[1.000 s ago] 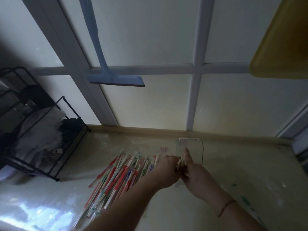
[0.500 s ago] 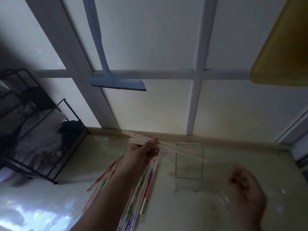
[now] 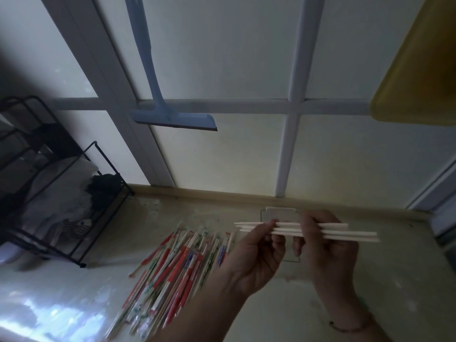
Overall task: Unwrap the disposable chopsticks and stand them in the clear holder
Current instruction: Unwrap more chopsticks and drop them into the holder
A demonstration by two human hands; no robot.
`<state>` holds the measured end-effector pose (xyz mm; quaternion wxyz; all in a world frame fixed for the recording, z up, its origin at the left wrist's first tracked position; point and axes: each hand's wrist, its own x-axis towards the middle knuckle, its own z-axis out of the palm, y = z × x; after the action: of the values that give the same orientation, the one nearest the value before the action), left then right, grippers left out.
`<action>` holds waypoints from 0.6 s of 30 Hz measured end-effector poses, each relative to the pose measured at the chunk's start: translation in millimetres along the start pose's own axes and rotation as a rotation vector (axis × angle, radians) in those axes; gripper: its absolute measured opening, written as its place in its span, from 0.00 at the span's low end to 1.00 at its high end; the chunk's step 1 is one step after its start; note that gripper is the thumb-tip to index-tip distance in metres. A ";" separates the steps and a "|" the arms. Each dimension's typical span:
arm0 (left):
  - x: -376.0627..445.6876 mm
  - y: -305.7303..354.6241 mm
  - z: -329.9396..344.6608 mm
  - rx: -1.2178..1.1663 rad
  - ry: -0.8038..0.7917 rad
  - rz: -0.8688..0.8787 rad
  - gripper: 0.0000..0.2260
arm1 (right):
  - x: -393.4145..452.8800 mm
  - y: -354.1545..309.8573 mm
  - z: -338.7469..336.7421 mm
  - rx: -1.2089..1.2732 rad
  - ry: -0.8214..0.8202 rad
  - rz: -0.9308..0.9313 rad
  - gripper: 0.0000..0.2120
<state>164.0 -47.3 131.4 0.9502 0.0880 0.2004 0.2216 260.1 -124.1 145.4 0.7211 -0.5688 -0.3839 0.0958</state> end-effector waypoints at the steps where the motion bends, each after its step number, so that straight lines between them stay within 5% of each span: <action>1: -2.0 -5.0 2.5 0.004 -0.007 -0.042 0.23 | 2.6 -2.1 -6.7 -0.051 0.008 -0.043 0.12; 5: -22.2 -24.1 6.6 0.352 0.066 -0.217 0.18 | 16.2 -1.7 -34.8 -0.155 0.200 -0.079 0.16; 7: -30.0 -26.9 3.7 0.726 0.126 -0.053 0.09 | 24.2 0.5 -42.3 -0.276 0.162 -0.120 0.17; 12: -19.9 -10.5 -6.8 1.232 0.209 0.692 0.06 | 31.7 20.3 -11.9 -0.564 -0.194 -0.148 0.17; 15: -12.4 0.4 -12.9 1.281 0.226 0.806 0.05 | 18.4 58.7 11.4 -0.702 -0.459 0.034 0.23; 18: -5.7 6.2 -27.8 1.382 0.220 0.799 0.09 | 0.4 82.1 25.6 -0.774 -0.642 0.063 0.11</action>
<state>145.3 -42.1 109.8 0.5045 0.6986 0.3382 0.3782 267.9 -77.2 73.7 0.2997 -0.7476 -0.5763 0.1384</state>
